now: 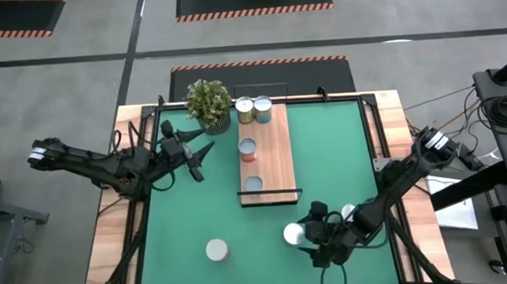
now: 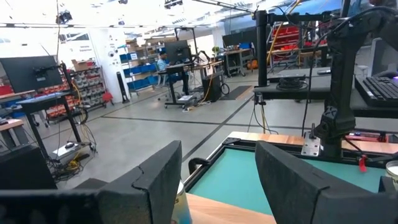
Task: Pick and place cans onto a shelf
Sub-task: Put the canned tomatoes on the shelf
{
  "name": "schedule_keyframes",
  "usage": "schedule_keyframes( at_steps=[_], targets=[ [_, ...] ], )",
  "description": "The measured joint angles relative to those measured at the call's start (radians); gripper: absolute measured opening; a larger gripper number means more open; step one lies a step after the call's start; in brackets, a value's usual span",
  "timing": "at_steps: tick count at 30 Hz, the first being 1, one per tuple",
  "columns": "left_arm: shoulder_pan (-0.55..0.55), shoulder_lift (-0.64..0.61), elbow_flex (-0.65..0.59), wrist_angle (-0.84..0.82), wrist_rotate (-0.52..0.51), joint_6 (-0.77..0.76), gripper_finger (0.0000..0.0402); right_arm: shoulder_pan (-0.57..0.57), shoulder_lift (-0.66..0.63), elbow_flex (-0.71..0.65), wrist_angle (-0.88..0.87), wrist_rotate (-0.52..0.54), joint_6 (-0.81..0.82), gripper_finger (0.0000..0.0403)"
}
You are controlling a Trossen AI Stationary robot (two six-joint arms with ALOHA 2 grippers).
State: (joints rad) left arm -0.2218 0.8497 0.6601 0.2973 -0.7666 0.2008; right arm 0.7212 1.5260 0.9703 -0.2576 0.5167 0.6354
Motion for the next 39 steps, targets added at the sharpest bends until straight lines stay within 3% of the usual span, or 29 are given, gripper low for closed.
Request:
schedule_keyframes(
  at_steps=[15, 27, 39],
  targets=[
    [0.0, 0.0, 0.0, 0.0, 0.0, 0.0, 0.0187, -0.017, 0.07, 0.004, 0.002, 0.008, 0.0, 0.0361],
    [0.0, 0.0, 0.0, 0.0, 0.0, -0.001, 0.0187, -0.018, 0.066, 0.005, 0.009, -0.019, 0.007, 0.0274],
    [0.0, 0.0, 0.0, 0.0, 0.0, -0.001, 0.0187, -0.036, 0.035, 0.159, -0.006, -0.11, -0.111, 0.0289]
  ],
)
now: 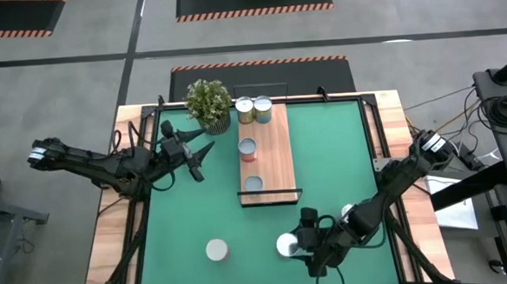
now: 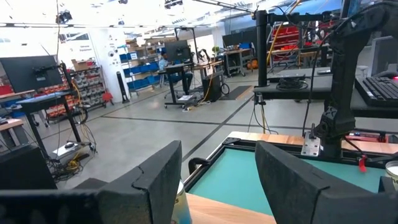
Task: Pick and place cans onto a shelf
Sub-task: Put the canned tomatoes on the shelf
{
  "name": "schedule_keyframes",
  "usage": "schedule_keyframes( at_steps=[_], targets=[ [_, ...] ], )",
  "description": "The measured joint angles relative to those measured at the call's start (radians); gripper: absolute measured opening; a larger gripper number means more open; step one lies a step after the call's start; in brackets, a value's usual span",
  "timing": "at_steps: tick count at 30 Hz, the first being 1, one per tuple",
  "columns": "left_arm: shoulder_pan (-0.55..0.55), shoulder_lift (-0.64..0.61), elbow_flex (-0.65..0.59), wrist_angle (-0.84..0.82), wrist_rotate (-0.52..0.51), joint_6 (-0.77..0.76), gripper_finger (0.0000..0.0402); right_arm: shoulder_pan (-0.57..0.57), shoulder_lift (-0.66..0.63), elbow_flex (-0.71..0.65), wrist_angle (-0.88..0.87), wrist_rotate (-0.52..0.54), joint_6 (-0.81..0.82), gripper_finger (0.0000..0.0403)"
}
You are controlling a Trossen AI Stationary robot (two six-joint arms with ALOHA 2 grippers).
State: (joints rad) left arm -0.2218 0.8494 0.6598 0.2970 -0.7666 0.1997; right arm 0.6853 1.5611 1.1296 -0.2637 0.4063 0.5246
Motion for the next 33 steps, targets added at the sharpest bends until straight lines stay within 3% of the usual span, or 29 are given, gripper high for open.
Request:
schedule_keyframes(
  at_steps=[9, 20, 26, 33],
  targets=[
    [0.0, 0.0, 0.0, 0.0, 0.0, 0.0, 0.0187, -0.082, -0.004, 0.29, -0.183, -0.142, -0.221, 0.0287],
    [0.0, 0.0, 0.0, 0.0, 0.0, 0.0, 0.0187, -0.274, -0.018, 0.603, -0.49, -0.159, -0.58, 0.0287],
    [0.0, 0.0, 0.0, 0.0, 0.0, 0.0, 0.0187, -0.465, -0.06, 0.627, -0.519, -0.272, -0.716, 0.0289],
    [0.0, 0.0, 0.0, -0.004, 0.0, 0.001, 0.0187, -0.708, -0.105, 0.564, -0.547, -0.412, -0.836, 0.029]
  ],
)
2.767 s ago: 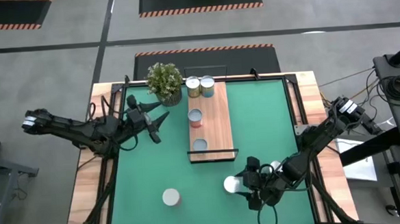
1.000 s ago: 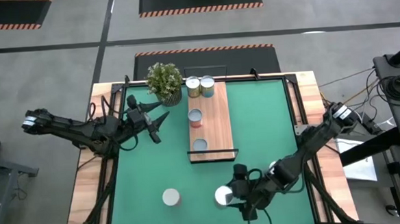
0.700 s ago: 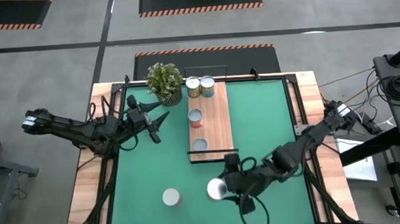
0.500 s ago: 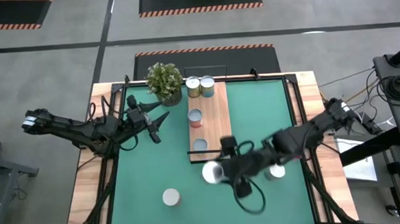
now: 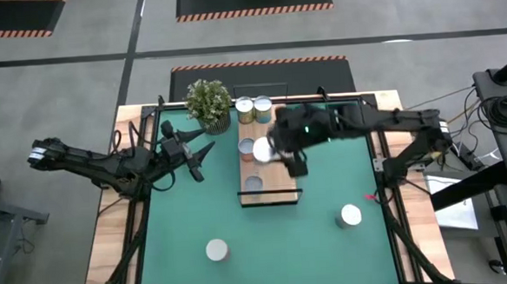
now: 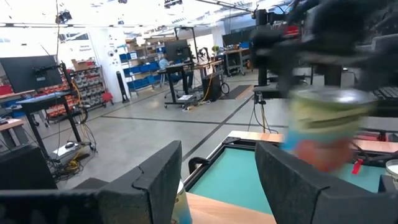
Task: Pick and place cans onto a shelf
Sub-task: Put the canned tomatoes on the shelf
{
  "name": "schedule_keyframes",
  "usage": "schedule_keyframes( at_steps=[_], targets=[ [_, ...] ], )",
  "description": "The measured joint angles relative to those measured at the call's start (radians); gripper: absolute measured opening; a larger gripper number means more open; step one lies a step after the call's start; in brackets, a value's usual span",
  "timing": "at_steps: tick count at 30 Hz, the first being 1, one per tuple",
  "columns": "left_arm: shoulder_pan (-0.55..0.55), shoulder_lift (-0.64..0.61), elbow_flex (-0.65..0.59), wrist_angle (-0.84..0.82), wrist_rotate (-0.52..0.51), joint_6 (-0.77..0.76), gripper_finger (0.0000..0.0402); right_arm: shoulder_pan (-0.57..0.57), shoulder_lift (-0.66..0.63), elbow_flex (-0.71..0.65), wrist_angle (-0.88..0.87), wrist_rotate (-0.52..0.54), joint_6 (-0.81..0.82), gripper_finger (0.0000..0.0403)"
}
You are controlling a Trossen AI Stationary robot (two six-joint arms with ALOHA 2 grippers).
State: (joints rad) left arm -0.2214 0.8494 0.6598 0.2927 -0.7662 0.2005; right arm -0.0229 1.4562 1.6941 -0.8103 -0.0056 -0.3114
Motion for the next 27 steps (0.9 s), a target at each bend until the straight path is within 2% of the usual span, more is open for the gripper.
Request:
schedule_keyframes(
  at_steps=[4, 10, 18, 27],
  targets=[
    [0.0, 0.0, 0.0, -0.001, 0.0, 0.0, 0.0187, -0.119, -0.021, -0.079, 0.03, -0.062, -0.034, 0.029],
    [0.0, 0.0, 0.0, 0.001, 0.0, 0.015, 0.0187, -0.283, -0.046, -0.238, 0.14, -0.214, -0.049, 0.0292],
    [0.0, 0.0, 0.0, 0.004, 0.0, 0.018, 0.0187, -0.465, -0.102, -0.465, 0.298, -0.266, -0.068, 0.0292],
    [0.0, 0.0, 0.001, 0.001, 0.0, 0.016, 0.0187, -0.625, -0.126, -0.688, 0.596, -0.267, -0.057, 0.0291]
  ],
)
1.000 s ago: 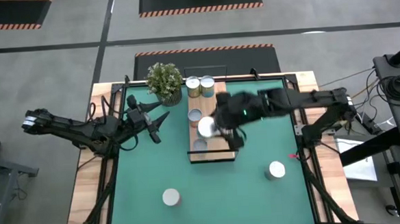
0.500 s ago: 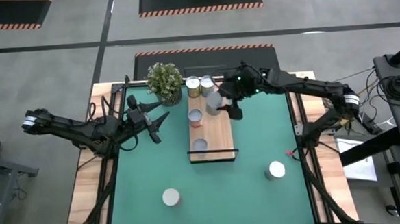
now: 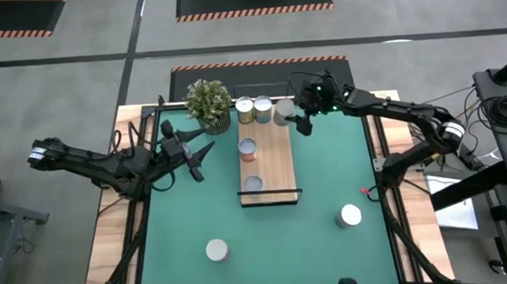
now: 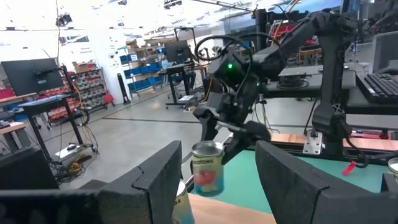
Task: Pick and place cans onto a shelf
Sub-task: Put the canned tomatoes on the shelf
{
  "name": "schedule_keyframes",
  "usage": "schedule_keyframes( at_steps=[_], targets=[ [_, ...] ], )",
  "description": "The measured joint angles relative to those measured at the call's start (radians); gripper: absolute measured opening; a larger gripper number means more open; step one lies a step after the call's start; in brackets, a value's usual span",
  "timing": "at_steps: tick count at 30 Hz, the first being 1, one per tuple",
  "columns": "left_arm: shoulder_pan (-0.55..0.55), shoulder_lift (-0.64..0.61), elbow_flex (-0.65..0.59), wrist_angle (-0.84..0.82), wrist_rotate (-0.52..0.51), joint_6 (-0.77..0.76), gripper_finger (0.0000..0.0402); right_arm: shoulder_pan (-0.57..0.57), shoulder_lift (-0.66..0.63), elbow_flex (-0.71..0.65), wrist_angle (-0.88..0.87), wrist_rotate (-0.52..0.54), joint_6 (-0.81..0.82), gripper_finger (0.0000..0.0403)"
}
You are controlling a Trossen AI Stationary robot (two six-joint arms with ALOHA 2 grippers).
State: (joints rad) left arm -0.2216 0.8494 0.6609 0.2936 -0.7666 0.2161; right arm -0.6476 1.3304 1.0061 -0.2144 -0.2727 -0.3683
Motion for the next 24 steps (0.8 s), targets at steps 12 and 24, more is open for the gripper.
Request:
schedule_keyframes(
  at_steps=[12, 24],
  targets=[
    [0.0, 0.002, 0.0, -0.004, 0.0, -0.015, 0.0187, -0.073, 0.108, -0.001, 0.078, 0.002, 0.017, 0.0292],
    [0.0, 0.003, 0.0, -0.004, 0.0, -0.016, 0.0187, -0.08, 0.159, 0.02, 0.09, 0.038, 0.045, 0.0292]
  ],
)
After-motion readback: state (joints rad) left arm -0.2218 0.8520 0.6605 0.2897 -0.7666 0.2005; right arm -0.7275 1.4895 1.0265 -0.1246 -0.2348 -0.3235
